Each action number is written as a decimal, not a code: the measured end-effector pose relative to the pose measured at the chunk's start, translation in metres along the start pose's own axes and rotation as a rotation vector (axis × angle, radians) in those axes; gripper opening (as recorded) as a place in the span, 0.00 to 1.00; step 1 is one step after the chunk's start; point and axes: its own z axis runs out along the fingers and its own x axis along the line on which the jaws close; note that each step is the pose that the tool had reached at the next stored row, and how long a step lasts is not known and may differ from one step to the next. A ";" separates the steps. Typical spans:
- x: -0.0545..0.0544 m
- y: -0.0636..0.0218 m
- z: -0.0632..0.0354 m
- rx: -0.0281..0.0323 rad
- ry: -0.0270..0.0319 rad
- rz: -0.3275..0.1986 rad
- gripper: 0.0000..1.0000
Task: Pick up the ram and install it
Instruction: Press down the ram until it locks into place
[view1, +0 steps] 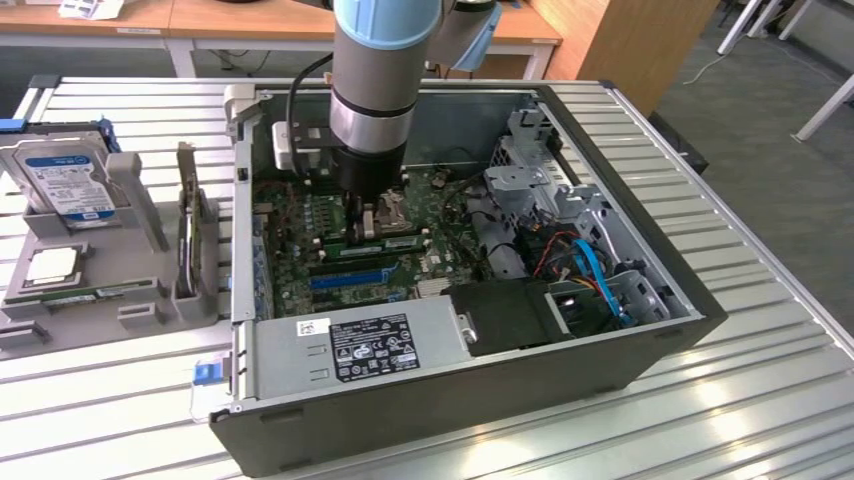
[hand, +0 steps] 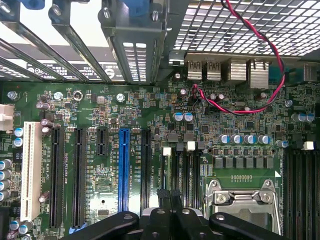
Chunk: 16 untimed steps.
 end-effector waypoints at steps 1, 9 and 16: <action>0.000 0.0000 0.0000 0.0000 0.0000 0.000 0.10; 0.000 0.0000 -0.0019 0.0003 -0.0006 0.000 0.10; -0.001 0.0004 -0.0095 0.0000 0.0000 0.000 0.10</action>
